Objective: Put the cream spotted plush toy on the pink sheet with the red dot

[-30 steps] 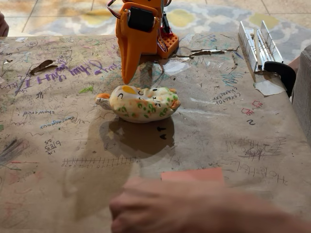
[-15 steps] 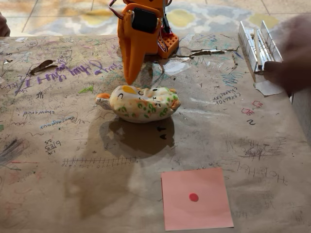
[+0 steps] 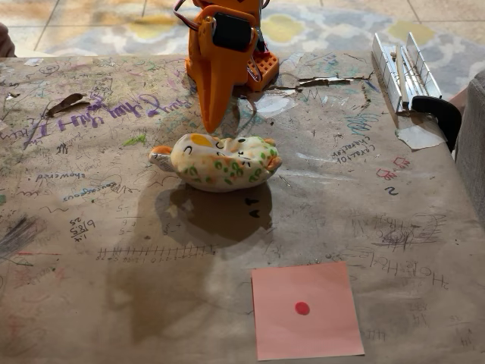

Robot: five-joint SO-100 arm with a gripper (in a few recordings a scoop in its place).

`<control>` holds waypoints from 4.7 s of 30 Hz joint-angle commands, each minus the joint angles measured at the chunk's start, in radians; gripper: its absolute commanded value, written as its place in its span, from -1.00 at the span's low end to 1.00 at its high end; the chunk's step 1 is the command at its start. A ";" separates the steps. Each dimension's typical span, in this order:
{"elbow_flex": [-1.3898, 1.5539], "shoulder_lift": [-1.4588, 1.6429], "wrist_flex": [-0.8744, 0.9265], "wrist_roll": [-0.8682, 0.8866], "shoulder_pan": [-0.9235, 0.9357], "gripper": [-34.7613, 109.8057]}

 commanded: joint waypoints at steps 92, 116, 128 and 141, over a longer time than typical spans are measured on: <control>-0.018 0.011 0.034 -0.083 -0.049 -0.52; -0.480 -0.229 0.034 0.058 0.069 -0.52; -1.137 -0.922 0.482 -0.742 0.150 -0.21; -0.956 -1.410 0.462 -1.244 0.272 0.02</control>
